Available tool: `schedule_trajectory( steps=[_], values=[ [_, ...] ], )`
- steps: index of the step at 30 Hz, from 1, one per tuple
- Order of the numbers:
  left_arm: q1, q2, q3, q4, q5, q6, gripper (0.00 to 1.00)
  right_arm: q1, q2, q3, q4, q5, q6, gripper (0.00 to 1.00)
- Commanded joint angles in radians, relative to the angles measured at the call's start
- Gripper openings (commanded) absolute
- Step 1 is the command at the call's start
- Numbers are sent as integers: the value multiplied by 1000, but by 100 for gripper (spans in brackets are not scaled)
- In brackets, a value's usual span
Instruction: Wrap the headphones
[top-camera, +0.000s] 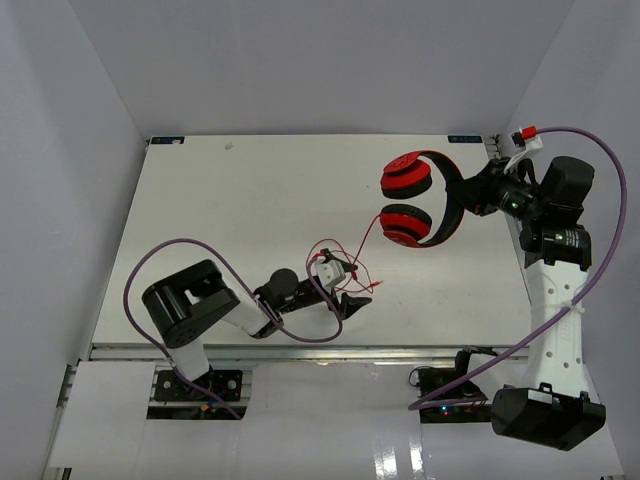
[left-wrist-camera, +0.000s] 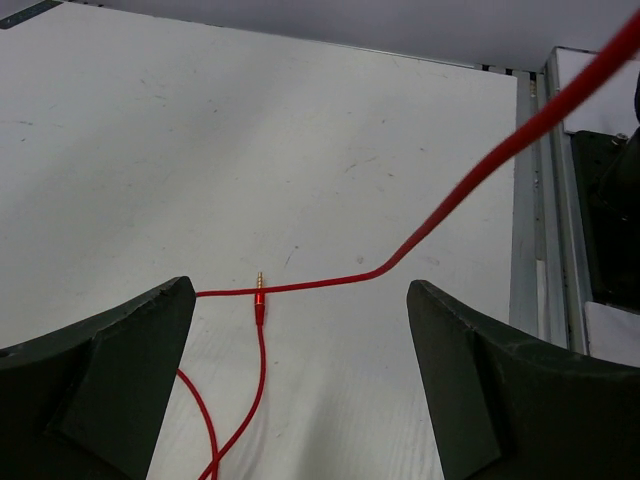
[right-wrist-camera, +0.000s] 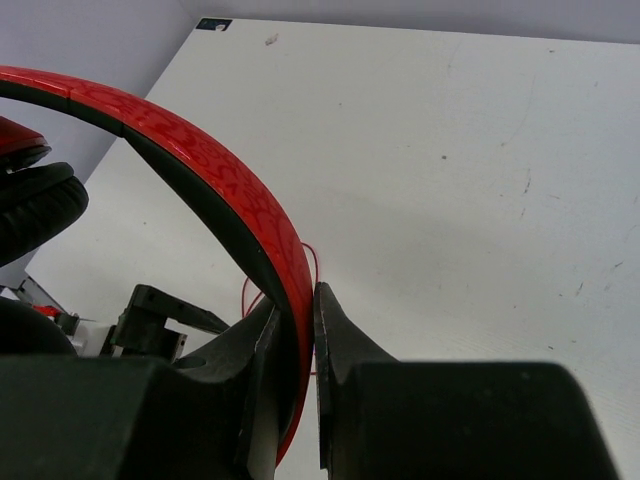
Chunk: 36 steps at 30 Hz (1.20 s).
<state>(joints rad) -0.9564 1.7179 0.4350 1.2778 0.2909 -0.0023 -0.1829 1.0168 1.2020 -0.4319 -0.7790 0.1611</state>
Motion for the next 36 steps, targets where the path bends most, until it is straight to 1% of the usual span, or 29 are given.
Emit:
schedule_trajectory(
  steps=[1,4,8,12,15,19,20,23,27,29,32,33,35,36],
  values=[
    [-43,16,36,182,87,-35,98,-1,-2,63,44,-40,56,8],
    [-72,5,11,206,98,-56,98,0,2,56,43,-40,58,8],
    [-118,15,-4,219,29,-38,98,-1,4,41,44,-46,57,8],
    [-128,94,48,240,-28,-27,95,0,14,41,39,-68,68,8],
    [-128,159,122,246,-41,-12,89,0,10,51,26,-99,63,8],
    [-126,212,161,265,-81,-1,67,0,-12,50,15,-119,47,8],
    [-124,217,161,273,-94,-1,59,0,-19,48,14,-125,46,8],
    [-118,220,150,303,-128,-2,46,0,-26,42,14,-142,47,8],
    [-114,218,140,318,-160,-1,38,1,-27,37,20,-154,55,8],
    [-110,220,139,328,-176,-6,30,2,-27,37,26,-159,62,8],
    [-100,226,135,344,-178,-25,17,2,-31,39,28,-163,64,8],
    [-88,227,126,364,-171,-43,9,2,-32,42,25,-161,53,8],
    [-67,220,96,400,-163,-71,1,0,-35,44,7,-160,29,8],
    [-65,214,83,409,-151,-82,0,2,-35,44,-4,-163,14,8]
  ],
)
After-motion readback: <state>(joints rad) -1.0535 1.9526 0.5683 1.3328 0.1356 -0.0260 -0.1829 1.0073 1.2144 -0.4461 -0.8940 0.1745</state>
